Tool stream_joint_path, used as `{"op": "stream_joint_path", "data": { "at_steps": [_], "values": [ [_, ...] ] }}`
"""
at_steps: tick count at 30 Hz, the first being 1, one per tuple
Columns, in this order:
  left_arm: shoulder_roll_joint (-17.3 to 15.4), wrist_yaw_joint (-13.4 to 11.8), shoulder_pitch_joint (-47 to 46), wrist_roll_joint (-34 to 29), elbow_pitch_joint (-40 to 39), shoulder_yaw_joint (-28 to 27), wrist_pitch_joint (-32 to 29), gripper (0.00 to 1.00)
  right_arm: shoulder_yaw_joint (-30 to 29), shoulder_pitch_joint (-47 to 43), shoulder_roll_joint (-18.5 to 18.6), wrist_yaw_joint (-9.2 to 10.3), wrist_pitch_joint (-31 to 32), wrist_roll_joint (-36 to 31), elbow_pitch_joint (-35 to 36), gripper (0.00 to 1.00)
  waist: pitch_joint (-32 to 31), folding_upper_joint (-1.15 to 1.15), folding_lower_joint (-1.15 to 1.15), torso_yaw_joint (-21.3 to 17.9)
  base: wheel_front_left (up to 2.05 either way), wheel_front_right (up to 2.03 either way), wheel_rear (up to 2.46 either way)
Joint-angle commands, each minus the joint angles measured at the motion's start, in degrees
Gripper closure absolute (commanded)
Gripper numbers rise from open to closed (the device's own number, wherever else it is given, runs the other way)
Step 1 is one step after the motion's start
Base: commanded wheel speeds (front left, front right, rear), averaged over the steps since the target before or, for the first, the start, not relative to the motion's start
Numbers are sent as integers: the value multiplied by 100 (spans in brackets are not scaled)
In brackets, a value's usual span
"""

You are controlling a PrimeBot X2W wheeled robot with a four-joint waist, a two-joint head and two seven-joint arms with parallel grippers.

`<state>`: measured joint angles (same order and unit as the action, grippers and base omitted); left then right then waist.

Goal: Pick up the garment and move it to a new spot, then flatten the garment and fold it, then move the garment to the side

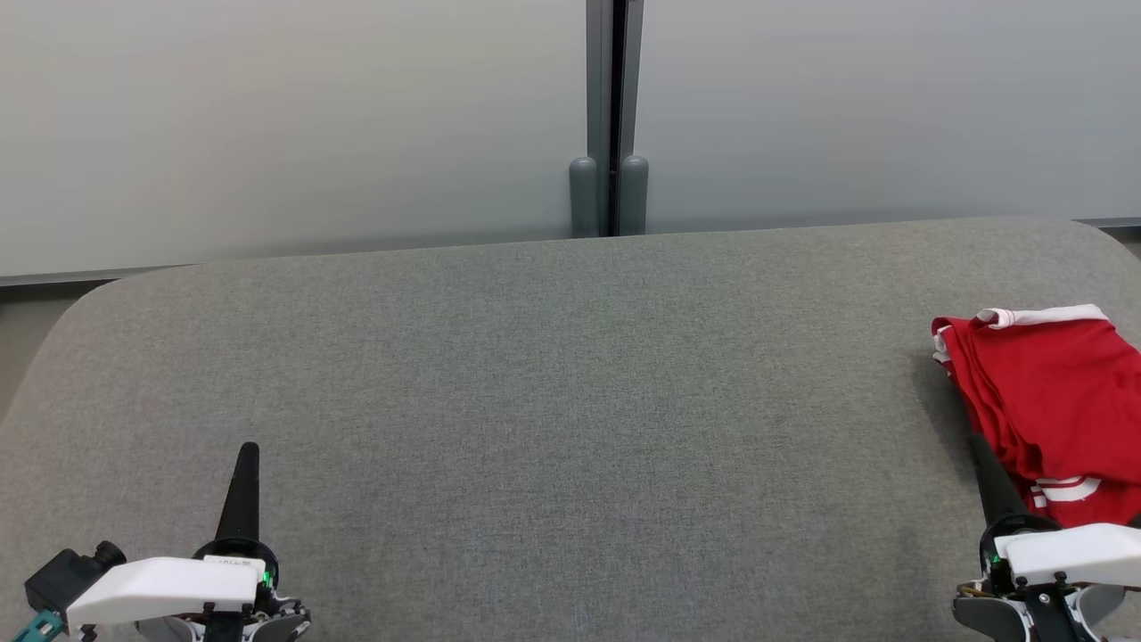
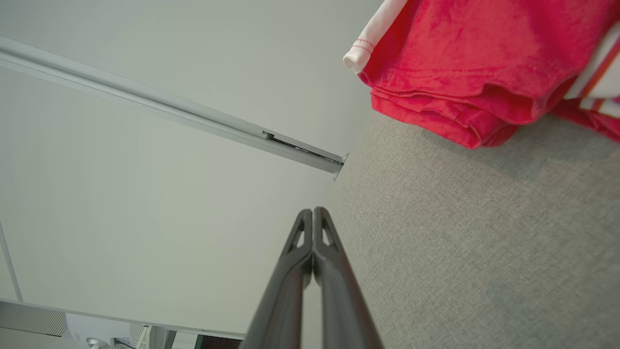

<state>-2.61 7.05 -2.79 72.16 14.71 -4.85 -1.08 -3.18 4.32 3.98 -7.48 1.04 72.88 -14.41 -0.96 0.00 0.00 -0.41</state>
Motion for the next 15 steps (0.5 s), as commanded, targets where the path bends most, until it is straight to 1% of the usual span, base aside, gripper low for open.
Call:
{"op": "stream_joint_path", "data": {
  "at_steps": [1, 15],
  "values": [
    [-37, 43, -160, 164, -57, -44, -44, 100, -47, 117, 13, -2, 51, 163, 46, 100, 4, 0, 0, 2, 0, 0, 0],
    [-39, 52, -235, 766, -66, -89, -213, 100, -148, 156, -25, -2, 218, 748, 47, 100, 35, 0, 0, 13, 0, 0, 0]
  ]
}}
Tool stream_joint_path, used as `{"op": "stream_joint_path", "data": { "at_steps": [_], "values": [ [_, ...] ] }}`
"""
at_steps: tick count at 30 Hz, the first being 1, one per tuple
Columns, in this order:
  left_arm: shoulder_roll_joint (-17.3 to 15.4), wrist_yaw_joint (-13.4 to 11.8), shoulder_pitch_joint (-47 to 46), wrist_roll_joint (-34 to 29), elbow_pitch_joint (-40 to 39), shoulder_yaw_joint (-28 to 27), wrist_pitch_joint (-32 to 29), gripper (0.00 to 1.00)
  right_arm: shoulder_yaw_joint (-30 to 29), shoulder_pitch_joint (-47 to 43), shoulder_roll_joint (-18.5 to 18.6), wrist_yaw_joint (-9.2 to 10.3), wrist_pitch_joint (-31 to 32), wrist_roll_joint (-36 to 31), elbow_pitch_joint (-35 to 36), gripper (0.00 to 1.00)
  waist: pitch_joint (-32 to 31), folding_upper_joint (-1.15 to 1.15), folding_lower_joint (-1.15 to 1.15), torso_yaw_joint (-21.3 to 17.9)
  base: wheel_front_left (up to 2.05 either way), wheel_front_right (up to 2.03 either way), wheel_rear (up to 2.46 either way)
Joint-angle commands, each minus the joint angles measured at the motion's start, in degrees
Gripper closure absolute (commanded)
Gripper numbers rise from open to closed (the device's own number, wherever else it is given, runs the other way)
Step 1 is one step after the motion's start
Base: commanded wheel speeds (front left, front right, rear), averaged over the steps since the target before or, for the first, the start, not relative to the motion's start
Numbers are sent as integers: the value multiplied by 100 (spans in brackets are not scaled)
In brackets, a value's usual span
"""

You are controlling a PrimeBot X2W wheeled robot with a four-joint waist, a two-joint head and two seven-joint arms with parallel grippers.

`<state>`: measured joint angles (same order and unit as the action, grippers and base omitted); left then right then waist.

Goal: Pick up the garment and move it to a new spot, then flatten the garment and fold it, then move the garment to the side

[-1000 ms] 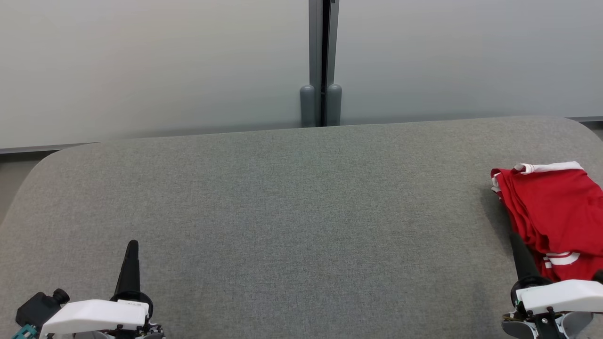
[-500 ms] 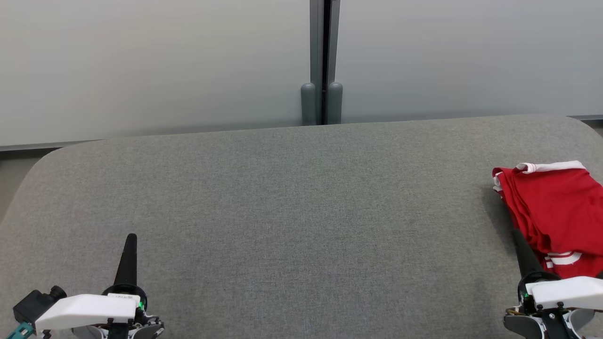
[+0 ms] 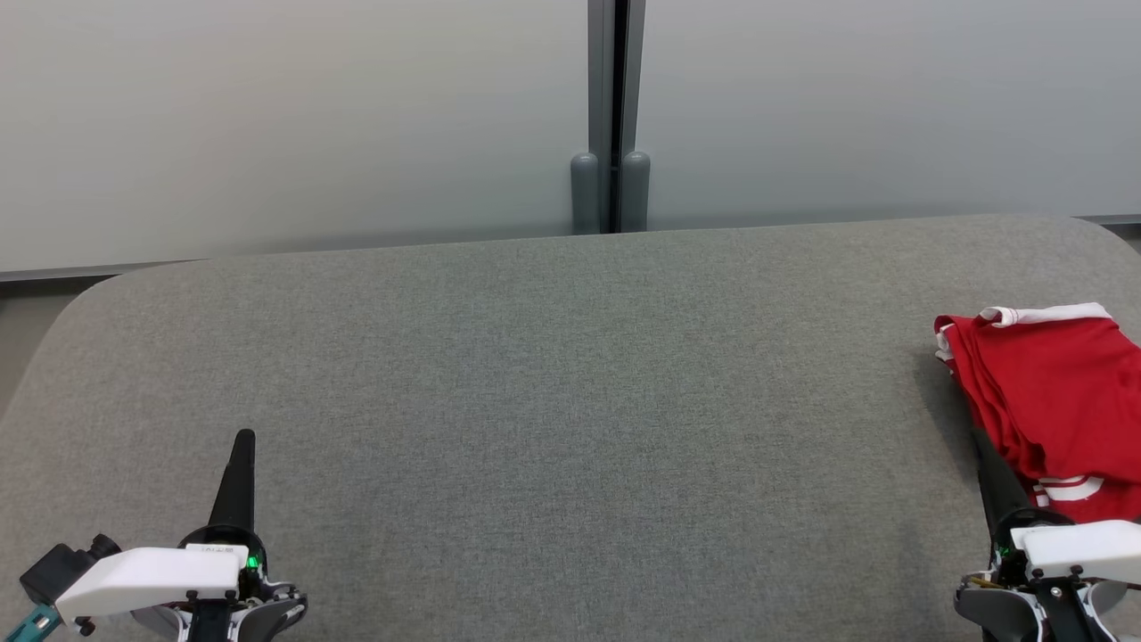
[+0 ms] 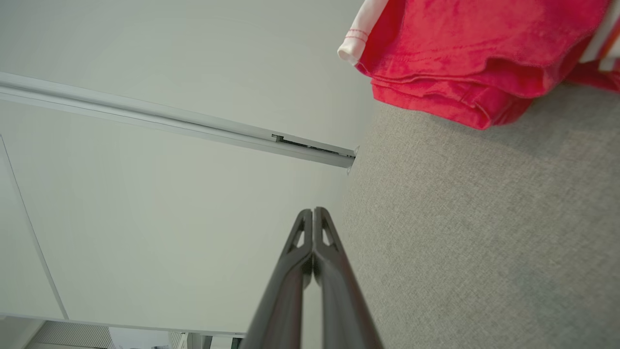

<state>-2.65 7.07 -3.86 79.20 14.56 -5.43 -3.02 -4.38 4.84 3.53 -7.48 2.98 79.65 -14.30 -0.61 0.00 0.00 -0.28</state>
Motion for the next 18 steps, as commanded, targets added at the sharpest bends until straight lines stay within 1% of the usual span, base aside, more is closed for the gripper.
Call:
{"op": "stream_joint_path", "data": {
  "at_steps": [1, 18],
  "values": [
    [-34, 51, -132, 109, -53, -33, -36, 100, -34, 106, 17, -2, 37, 113, 37, 100, 2, 0, 0, 1, 0, 0, 0],
    [-36, 52, -228, 853, -56, -90, -238, 100, -162, 144, -33, -2, 244, 826, 36, 100, 45, 0, 0, 16, 0, 0, 0]
  ]
}}
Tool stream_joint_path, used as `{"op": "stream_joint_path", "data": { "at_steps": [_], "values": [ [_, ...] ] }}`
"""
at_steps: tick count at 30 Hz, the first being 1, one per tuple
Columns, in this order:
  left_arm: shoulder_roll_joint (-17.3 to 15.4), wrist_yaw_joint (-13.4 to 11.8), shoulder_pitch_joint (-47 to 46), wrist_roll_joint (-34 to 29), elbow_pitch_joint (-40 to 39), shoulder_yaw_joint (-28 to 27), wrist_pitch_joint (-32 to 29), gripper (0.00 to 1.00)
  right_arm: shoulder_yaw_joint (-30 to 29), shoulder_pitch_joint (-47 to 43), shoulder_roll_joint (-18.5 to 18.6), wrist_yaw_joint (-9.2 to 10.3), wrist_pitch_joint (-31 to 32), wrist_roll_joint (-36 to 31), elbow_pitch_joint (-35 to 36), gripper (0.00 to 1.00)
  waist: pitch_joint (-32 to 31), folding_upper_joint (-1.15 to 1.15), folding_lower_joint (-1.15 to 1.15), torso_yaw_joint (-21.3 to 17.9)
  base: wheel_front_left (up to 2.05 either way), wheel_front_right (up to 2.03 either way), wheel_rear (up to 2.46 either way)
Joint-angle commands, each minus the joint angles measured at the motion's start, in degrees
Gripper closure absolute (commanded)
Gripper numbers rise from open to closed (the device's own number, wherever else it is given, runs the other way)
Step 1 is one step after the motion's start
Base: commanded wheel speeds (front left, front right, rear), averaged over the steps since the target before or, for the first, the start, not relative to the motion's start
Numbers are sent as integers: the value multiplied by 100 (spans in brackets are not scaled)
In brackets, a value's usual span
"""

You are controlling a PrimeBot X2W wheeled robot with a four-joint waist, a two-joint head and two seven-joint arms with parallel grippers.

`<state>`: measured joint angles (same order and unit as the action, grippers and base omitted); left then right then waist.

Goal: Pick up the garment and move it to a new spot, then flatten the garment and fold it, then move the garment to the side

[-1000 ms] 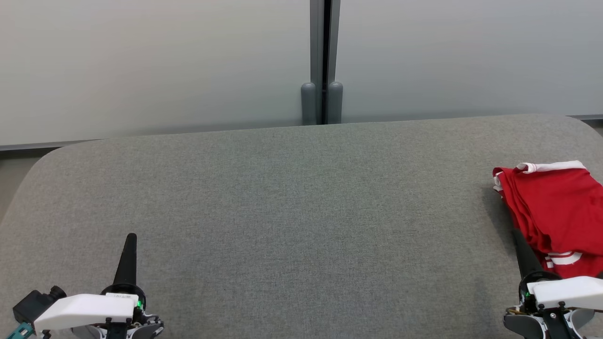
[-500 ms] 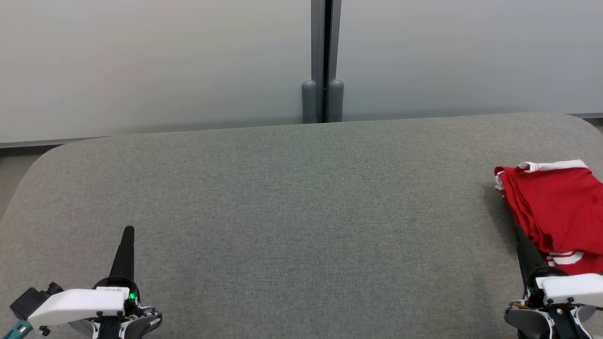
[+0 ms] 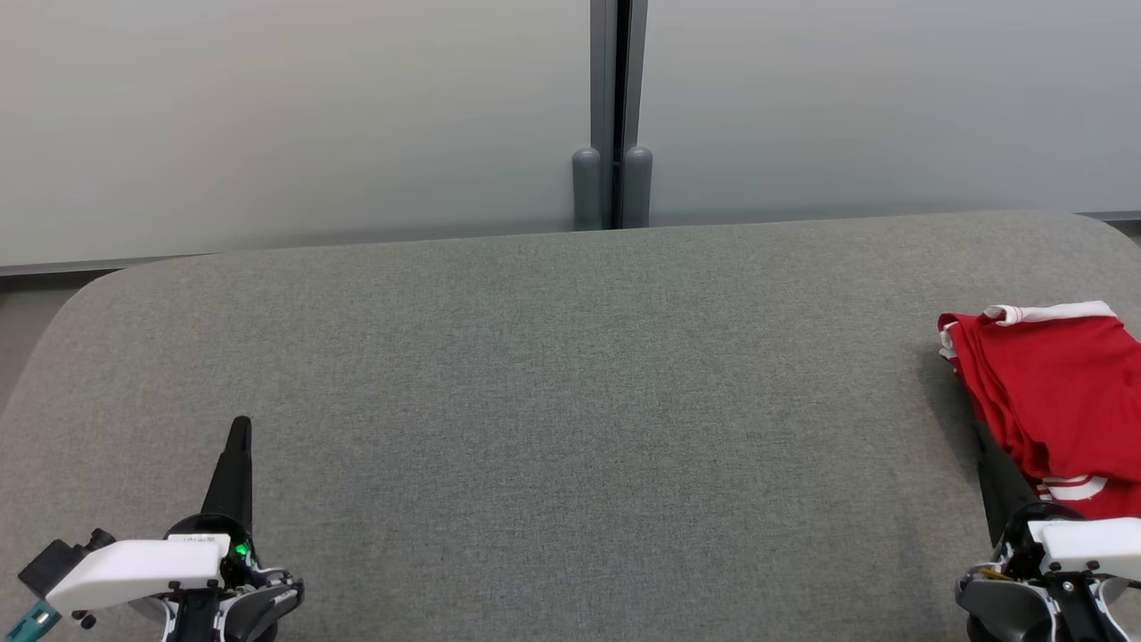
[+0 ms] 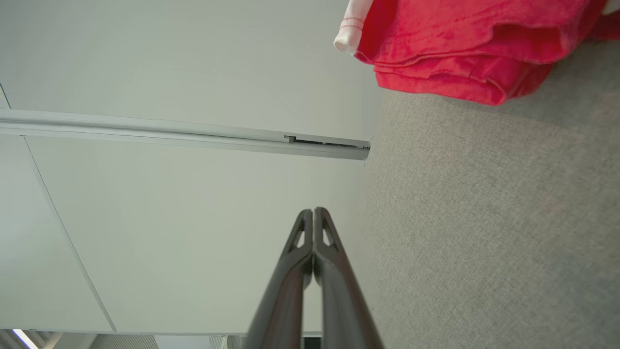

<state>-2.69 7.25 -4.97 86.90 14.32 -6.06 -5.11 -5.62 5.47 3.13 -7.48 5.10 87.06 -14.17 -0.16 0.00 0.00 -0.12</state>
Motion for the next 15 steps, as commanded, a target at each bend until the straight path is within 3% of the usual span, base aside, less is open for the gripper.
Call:
{"op": "stream_joint_path", "data": {
  "at_steps": [1, 15],
  "values": [
    [-33, 35, -122, 121, -33, -30, -33, 100, -44, 83, 5, -2, 46, 115, 22, 100, 3, 0, 0, 1, 0, 0, 0],
    [-33, 43, -167, 555, -34, -66, -165, 100, -113, 100, -19, -2, 171, 542, 21, 100, 34, 0, 0, 12, 0, 0, 0]
  ]
}}
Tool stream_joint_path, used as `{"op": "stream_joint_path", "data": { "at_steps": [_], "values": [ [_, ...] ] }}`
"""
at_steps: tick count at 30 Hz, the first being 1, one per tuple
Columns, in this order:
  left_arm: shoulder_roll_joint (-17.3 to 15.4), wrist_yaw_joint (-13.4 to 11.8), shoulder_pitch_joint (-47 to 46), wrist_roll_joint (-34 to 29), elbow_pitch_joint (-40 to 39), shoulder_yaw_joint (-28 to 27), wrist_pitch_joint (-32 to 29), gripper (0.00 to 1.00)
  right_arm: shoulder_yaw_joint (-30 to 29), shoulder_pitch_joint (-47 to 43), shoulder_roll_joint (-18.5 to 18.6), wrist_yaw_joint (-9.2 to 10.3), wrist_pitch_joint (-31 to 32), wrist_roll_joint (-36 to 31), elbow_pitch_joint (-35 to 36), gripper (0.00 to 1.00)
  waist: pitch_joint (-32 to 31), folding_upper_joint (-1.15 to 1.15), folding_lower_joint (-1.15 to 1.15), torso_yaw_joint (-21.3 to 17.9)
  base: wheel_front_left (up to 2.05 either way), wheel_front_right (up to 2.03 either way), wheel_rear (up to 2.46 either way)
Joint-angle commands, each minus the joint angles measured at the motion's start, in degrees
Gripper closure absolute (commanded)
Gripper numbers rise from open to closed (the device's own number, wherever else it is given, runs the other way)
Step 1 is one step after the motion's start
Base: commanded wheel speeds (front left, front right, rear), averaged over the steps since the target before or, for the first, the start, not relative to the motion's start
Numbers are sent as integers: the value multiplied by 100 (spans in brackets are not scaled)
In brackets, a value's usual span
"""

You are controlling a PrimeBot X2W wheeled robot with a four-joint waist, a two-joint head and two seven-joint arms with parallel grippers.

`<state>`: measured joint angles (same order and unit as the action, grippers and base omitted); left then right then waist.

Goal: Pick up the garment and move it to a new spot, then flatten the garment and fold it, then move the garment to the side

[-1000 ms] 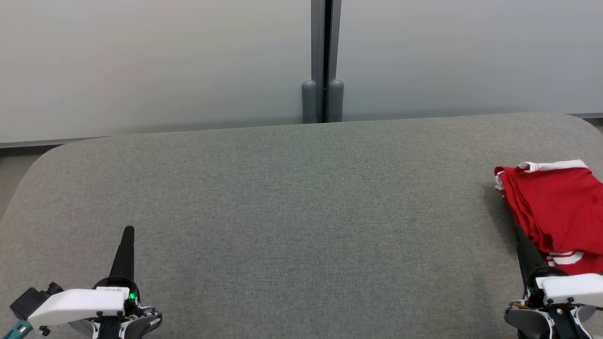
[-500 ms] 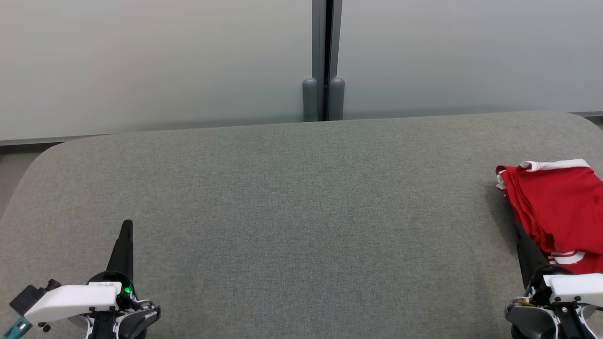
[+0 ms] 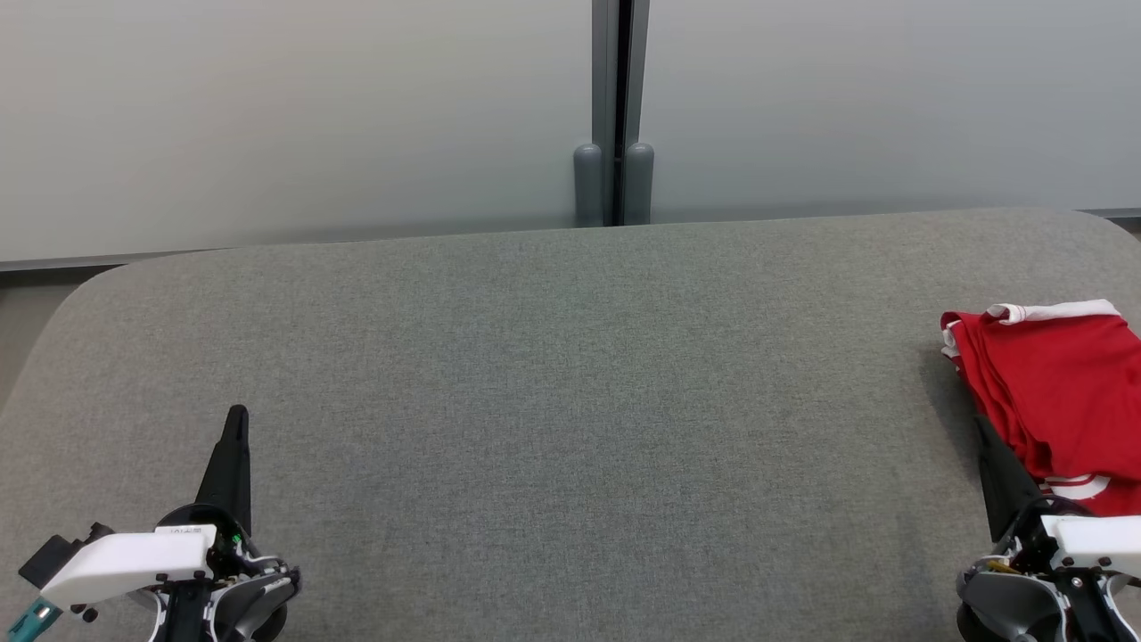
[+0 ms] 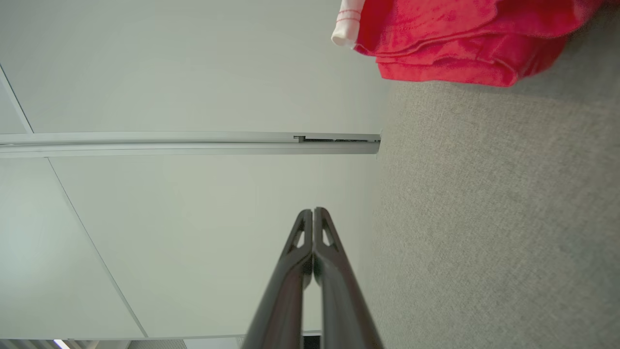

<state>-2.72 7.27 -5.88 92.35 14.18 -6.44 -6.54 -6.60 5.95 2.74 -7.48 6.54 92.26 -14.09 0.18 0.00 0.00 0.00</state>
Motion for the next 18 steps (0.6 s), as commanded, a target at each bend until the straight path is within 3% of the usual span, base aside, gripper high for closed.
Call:
{"op": "stream_joint_path", "data": {
  "at_steps": [1, 18],
  "values": [
    [-29, 41, -77, 10, -20, -28, -22, 100, -16, 52, 19, -2, 27, 22, 13, 100, 0, 0, 0, 0, 0, 0, 0],
    [-30, 35, -74, 9, -20, -26, -21, 100, -14, 52, 20, -2, 27, 15, 13, 100, 0, 0, 0, 0, 0, 0, 0]
  ]
}}
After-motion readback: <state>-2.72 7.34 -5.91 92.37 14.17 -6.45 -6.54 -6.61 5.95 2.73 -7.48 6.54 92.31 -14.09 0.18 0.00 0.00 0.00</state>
